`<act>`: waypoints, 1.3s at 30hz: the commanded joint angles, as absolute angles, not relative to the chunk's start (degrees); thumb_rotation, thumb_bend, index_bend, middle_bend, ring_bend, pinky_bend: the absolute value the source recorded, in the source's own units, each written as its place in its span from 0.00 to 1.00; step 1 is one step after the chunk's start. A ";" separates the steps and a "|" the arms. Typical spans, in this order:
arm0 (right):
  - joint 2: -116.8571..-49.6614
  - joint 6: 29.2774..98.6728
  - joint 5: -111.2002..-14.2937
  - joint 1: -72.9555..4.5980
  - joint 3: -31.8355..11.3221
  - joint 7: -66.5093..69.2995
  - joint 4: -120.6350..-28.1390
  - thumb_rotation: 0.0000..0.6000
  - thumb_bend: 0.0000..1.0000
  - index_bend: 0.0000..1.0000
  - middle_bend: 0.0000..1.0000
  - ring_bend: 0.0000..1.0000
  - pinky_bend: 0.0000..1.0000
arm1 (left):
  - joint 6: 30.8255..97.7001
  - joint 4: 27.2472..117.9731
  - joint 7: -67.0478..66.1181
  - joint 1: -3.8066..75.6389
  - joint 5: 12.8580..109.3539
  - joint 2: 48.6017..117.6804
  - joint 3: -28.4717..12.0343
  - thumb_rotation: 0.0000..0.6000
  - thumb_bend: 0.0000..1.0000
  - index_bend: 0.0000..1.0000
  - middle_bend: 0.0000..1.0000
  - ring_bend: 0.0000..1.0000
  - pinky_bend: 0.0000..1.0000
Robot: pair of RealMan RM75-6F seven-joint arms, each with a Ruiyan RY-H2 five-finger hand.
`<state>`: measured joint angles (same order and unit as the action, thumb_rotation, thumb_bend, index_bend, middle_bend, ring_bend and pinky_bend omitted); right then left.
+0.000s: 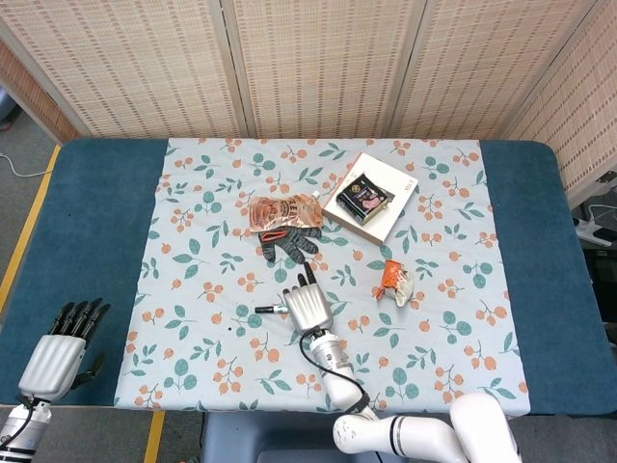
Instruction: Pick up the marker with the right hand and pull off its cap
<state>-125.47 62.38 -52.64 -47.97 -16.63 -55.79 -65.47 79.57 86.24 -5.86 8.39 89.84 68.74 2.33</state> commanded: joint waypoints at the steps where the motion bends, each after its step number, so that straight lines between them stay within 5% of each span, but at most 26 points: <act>1: -125.65 62.47 -53.14 -47.79 -16.30 -54.89 -64.98 1.00 0.45 0.77 0.64 0.24 0.00 | 79.57 86.27 -5.86 8.39 89.83 68.68 2.32 1.00 0.43 0.00 0.00 0.00 0.02; 10: -123.30 62.91 -56.82 -46.68 -14.10 -51.96 -66.32 1.00 0.46 0.79 0.73 0.35 0.00 | 80.83 84.40 -2.79 9.18 92.85 70.06 2.41 1.00 0.43 0.02 0.00 0.00 0.07; 14: -120.15 63.58 -58.07 -46.24 -14.32 -51.65 -70.48 1.00 0.46 0.79 0.74 0.36 0.00 | 81.66 81.58 0.56 10.98 95.29 73.61 1.41 1.00 0.47 0.12 0.07 0.02 0.21; 21: -114.61 65.15 -58.82 -45.71 -14.83 -53.27 -79.82 1.00 0.46 0.80 0.74 0.36 0.00 | 75.14 84.53 1.50 17.71 94.40 78.50 -2.17 1.00 0.48 0.32 0.29 0.22 0.48; 29: -111.36 66.67 -57.95 -45.36 -14.85 -54.80 -85.90 1.00 0.46 0.80 0.74 0.36 0.00 | 62.24 87.32 -6.37 24.98 82.98 86.30 -7.24 1.00 0.40 0.32 0.34 0.25 0.52; 39: -112.49 66.57 -56.16 -46.32 -15.76 -52.95 -84.25 1.00 0.46 0.80 0.74 0.36 0.00 | 63.50 83.78 -13.39 29.19 78.10 96.94 -11.17 1.00 0.37 0.29 0.37 0.29 0.56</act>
<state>-112.31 66.60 -56.18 -46.18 -15.66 -53.26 -84.53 62.89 84.48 -12.75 28.50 78.58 95.92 -10.51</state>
